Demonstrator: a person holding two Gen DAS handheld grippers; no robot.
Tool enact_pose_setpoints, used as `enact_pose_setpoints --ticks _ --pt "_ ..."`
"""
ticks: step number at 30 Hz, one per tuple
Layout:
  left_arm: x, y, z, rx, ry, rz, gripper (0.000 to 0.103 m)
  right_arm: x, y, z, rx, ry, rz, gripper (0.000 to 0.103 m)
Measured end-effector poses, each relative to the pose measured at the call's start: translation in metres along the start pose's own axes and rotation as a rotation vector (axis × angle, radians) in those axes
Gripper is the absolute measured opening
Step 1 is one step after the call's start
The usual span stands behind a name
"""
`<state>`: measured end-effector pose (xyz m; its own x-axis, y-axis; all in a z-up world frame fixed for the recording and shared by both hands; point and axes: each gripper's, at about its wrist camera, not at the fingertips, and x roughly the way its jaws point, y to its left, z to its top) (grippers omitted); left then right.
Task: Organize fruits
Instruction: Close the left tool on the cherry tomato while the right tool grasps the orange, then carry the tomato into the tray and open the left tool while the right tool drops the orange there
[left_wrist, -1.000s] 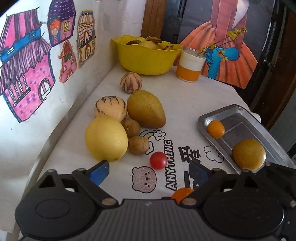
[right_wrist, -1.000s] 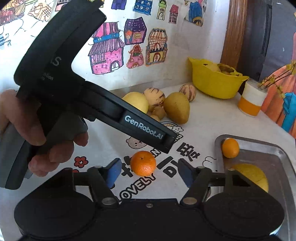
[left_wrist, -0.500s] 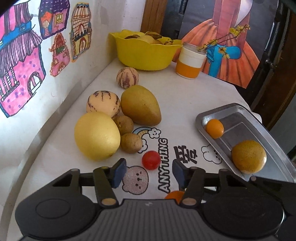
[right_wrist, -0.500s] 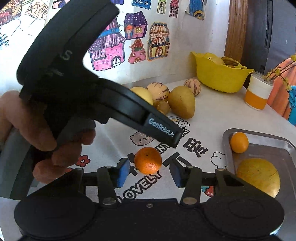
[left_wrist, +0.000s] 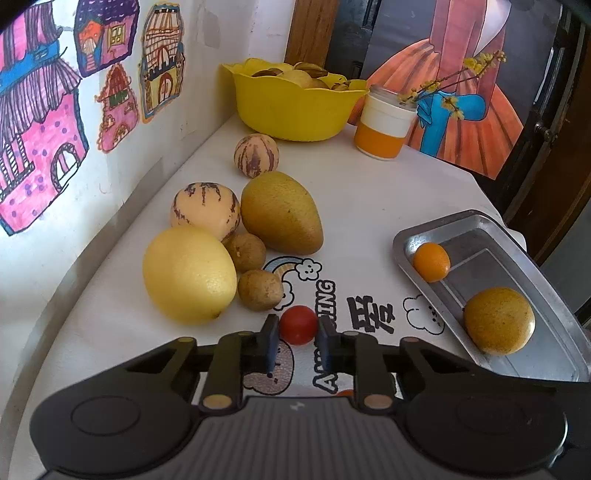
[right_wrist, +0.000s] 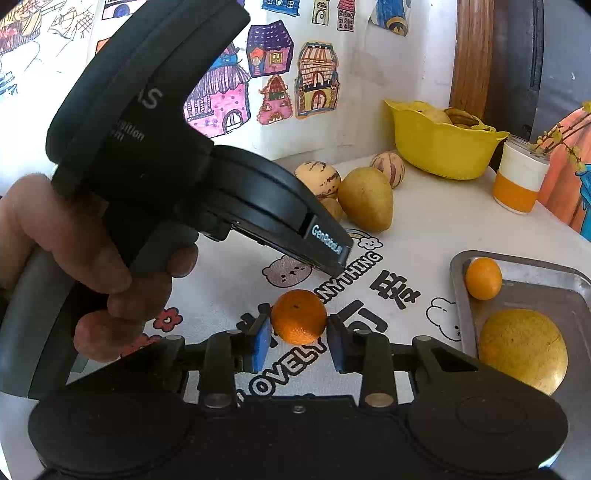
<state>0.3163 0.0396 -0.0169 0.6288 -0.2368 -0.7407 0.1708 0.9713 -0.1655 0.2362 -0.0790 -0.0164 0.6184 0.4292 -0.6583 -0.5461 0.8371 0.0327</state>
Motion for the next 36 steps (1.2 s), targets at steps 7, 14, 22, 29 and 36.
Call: enact_pose_setpoints --ticks 7,14,22,29,36 --pt "-0.004 -0.001 -0.003 -0.008 0.0 0.0 0.023 -0.005 -0.004 -0.004 0.016 -0.001 0.002 0.035" --pt "-0.014 -0.007 -0.012 -0.029 0.012 -0.011 0.023 -0.021 -0.012 -0.013 0.048 -0.016 -0.012 0.035" --pt "-0.028 -0.028 -0.02 -0.05 -0.001 -0.041 0.023 -0.057 -0.027 -0.027 0.09 -0.068 -0.043 0.035" --pt "-0.041 -0.066 -0.025 -0.04 -0.02 -0.1 0.023 -0.094 -0.053 -0.042 0.15 -0.105 -0.117 0.035" --pt "-0.045 -0.113 -0.032 0.005 -0.009 -0.163 0.023 -0.12 -0.088 -0.067 0.23 -0.109 -0.206 0.035"
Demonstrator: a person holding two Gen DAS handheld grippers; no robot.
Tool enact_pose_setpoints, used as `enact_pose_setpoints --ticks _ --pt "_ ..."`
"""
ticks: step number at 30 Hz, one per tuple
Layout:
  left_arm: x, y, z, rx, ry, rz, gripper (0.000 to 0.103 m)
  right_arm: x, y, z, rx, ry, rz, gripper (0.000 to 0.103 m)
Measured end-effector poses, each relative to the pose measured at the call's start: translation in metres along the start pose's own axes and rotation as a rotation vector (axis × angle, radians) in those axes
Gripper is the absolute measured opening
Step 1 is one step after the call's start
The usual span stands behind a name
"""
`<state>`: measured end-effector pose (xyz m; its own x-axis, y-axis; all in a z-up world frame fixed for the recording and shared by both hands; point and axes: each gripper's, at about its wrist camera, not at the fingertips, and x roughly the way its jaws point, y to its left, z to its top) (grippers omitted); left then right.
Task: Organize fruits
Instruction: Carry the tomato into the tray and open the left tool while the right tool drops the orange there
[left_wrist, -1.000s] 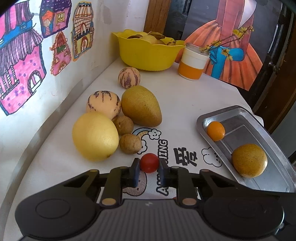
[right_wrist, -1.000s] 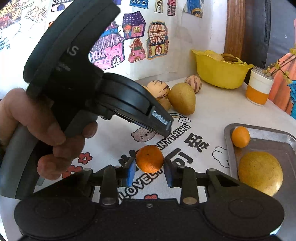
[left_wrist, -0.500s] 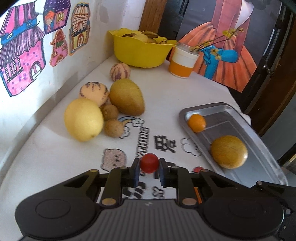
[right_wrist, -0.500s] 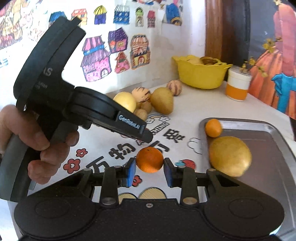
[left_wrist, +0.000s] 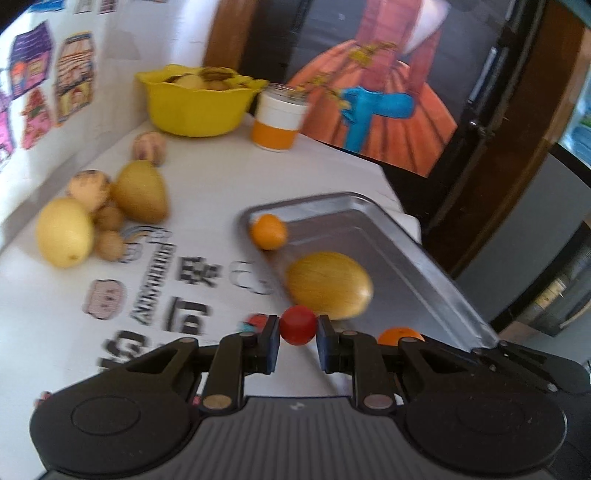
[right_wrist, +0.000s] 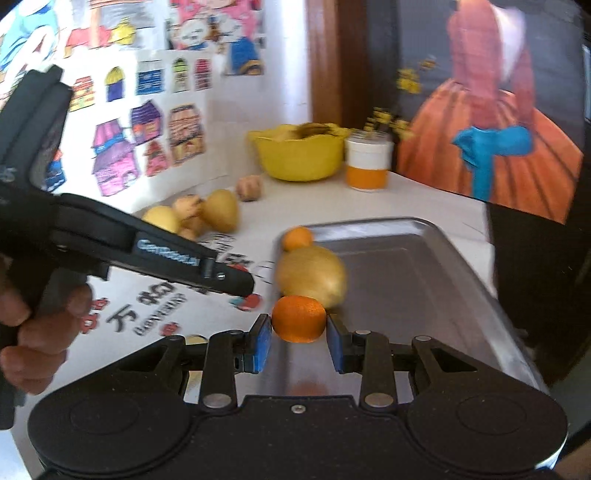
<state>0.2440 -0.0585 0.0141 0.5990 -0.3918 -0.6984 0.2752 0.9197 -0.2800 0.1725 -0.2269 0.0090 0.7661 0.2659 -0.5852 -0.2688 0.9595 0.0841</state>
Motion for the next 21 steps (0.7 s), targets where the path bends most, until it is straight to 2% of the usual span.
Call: enact_pose_setpoints --ticks 10,17,21 --pt "0.019 -0.043 -0.013 0.057 0.057 -0.03 0.023 -0.011 -0.028 -0.026 0.065 0.036 -0.047 0.035" --pt "0.024 -0.053 -0.02 0.082 0.087 -0.006 0.023 -0.015 -0.029 -0.033 0.076 0.043 -0.049 0.035" --pt "0.024 -0.054 -0.023 0.08 0.098 -0.012 0.027 -0.019 -0.027 -0.033 0.071 0.036 -0.054 0.036"
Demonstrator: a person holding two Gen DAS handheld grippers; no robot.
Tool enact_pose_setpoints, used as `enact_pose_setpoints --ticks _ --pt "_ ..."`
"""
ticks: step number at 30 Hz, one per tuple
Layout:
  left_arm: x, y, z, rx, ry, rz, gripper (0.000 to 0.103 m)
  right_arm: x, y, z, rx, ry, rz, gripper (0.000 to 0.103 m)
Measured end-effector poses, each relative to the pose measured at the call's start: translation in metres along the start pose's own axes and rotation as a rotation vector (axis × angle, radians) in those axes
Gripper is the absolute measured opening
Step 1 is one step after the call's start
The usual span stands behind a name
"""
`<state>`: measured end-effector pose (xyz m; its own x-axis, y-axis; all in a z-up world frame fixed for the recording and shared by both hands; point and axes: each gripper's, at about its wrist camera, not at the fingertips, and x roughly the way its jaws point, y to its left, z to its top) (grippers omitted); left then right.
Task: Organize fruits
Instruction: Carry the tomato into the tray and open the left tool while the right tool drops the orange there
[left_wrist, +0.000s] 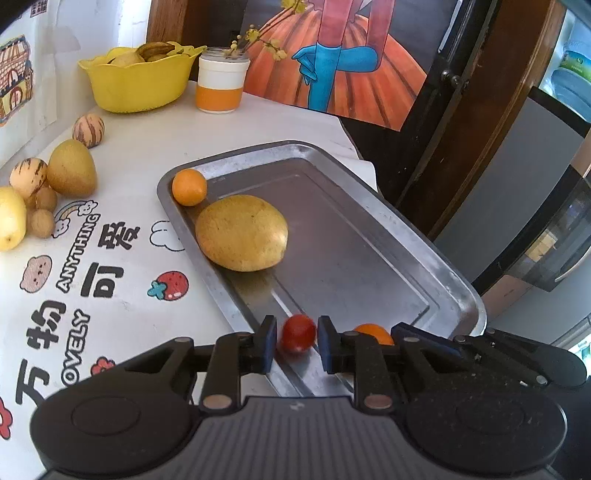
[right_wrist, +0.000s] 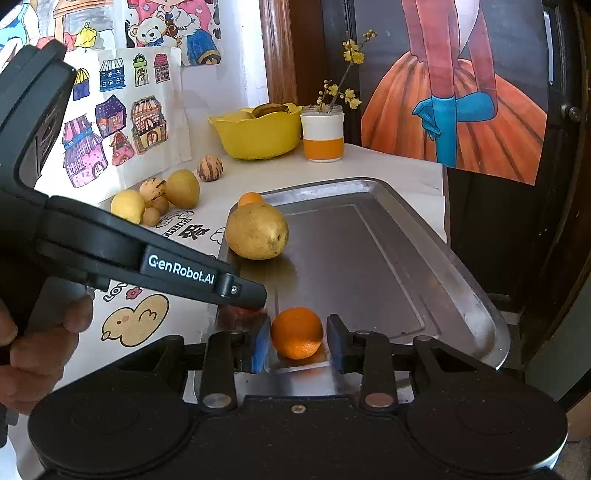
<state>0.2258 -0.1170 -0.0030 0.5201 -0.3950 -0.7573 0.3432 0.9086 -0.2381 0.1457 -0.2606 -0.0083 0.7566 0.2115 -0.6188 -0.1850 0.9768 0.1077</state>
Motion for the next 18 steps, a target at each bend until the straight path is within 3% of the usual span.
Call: enact_pose_setpoints --ticks 6,14,18 --pt "-0.014 0.0 -0.002 -0.016 -0.032 -0.005 0.044 -0.015 0.003 0.002 -0.01 -0.034 -0.023 0.049" --pt "-0.054 0.005 -0.011 -0.039 -0.145 0.049 0.098 -0.043 0.013 0.001 -0.011 -0.076 -0.033 0.098" --pt "-0.077 0.013 -0.02 -0.039 -0.206 0.115 0.102 -0.054 0.024 0.0 -0.033 -0.072 -0.022 0.102"
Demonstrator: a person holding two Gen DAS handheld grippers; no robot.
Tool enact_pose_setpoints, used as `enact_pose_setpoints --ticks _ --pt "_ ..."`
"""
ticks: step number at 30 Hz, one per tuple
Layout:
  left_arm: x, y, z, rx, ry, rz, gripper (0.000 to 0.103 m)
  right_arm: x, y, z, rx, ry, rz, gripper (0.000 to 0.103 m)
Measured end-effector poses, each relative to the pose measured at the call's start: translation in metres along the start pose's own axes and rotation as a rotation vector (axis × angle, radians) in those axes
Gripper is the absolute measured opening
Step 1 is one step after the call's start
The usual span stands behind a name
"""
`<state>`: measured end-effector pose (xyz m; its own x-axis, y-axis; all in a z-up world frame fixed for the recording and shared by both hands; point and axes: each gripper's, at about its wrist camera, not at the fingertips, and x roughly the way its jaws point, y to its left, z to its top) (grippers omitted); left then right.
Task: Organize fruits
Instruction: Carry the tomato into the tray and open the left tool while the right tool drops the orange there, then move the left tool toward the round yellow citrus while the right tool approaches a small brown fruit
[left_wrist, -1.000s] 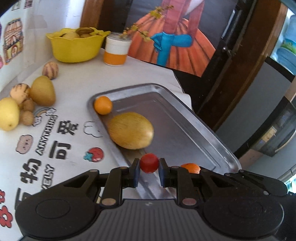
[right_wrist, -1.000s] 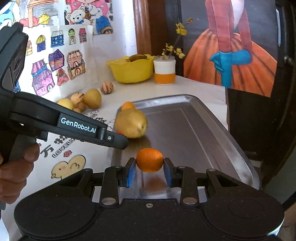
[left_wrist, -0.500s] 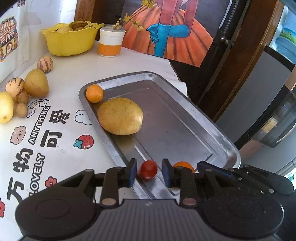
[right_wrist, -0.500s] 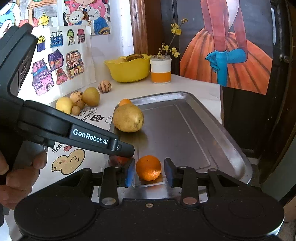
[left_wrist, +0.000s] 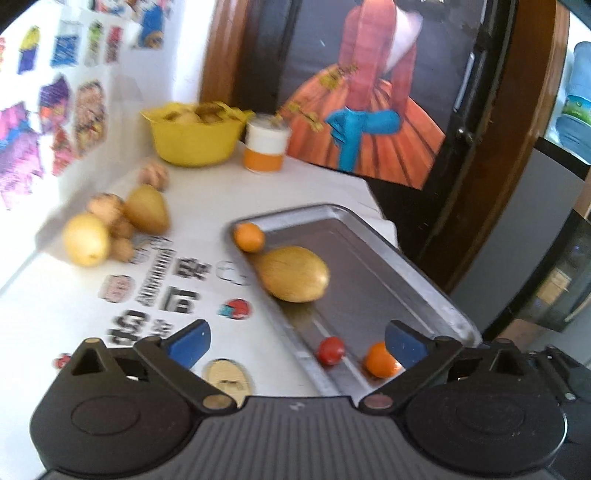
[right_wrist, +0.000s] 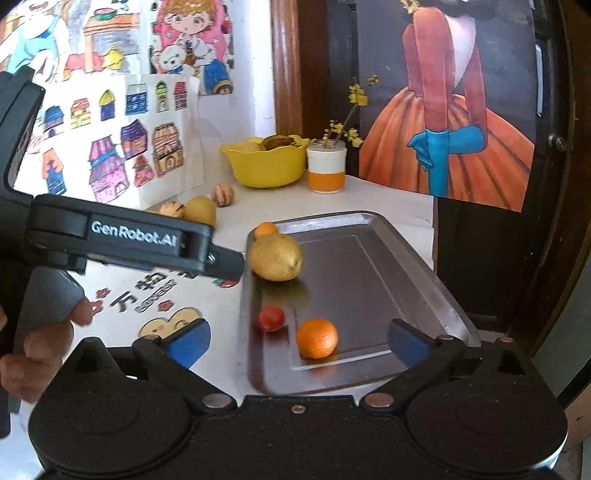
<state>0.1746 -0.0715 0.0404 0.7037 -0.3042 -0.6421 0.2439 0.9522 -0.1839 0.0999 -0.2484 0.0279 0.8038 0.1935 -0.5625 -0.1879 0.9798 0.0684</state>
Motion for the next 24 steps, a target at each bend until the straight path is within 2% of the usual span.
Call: enact_pose_setpoints --ticks 10,19,24 --pt "-0.045 0.05 -0.022 -0.01 -0.03 0.144 0.102 -0.011 0.04 0.0 -0.048 0.07 0.102 0.102" --pt "-0.068 0.106 -0.028 -0.065 -0.034 0.263 0.102 -0.006 0.082 0.011 -0.141 0.096 0.184 0.102" --pt "-0.073 0.127 -0.03 -0.085 -0.026 0.302 0.102 0.001 0.105 0.023 -0.204 0.095 0.226 0.102"
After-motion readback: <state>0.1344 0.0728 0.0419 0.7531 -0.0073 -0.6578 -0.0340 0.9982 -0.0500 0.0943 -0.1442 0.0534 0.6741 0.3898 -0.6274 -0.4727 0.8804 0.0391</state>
